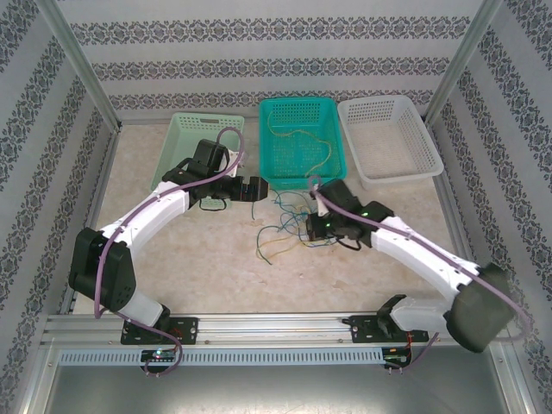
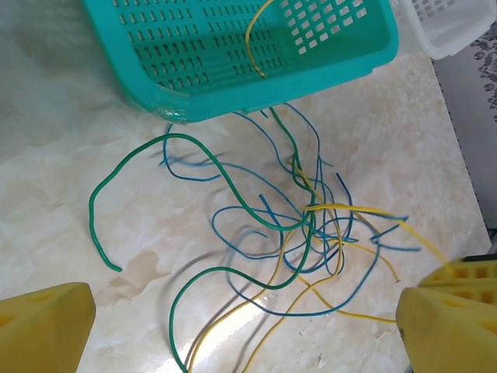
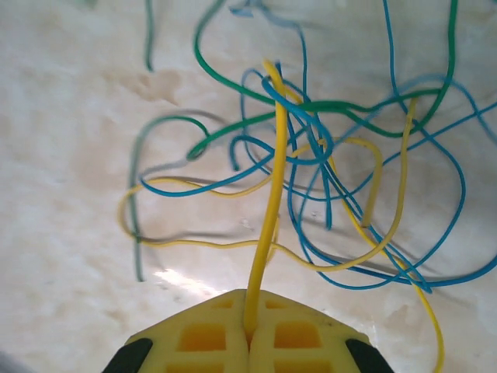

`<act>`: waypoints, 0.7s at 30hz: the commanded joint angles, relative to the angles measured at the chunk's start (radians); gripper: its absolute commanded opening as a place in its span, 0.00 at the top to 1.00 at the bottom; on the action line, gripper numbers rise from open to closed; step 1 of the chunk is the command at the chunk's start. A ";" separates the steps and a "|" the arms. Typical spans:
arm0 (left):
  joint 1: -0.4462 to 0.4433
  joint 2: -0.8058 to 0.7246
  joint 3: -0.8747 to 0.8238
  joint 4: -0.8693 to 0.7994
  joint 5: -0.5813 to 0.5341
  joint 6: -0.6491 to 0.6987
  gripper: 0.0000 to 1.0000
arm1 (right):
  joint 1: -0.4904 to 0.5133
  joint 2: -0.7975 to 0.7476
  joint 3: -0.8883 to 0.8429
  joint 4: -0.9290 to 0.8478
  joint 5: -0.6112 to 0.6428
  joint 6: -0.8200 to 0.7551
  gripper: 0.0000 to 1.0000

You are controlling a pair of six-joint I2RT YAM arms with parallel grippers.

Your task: Untangle the cables

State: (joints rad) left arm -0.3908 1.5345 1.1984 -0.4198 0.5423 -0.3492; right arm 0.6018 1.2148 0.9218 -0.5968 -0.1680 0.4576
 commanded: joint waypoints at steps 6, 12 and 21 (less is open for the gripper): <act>0.000 0.001 0.045 0.067 0.064 -0.014 0.00 | -0.131 -0.158 0.134 -0.068 -0.315 -0.012 1.00; -0.014 -0.004 0.041 0.107 0.101 -0.015 0.00 | -0.172 -0.161 0.216 -0.048 -0.369 0.010 1.00; -0.029 -0.024 0.031 0.151 0.106 0.002 0.00 | -0.251 -0.155 0.294 0.051 -0.408 0.078 1.00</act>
State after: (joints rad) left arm -0.4122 1.5345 1.2160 -0.3305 0.6266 -0.3523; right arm 0.3794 1.0565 1.1717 -0.6159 -0.5373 0.4919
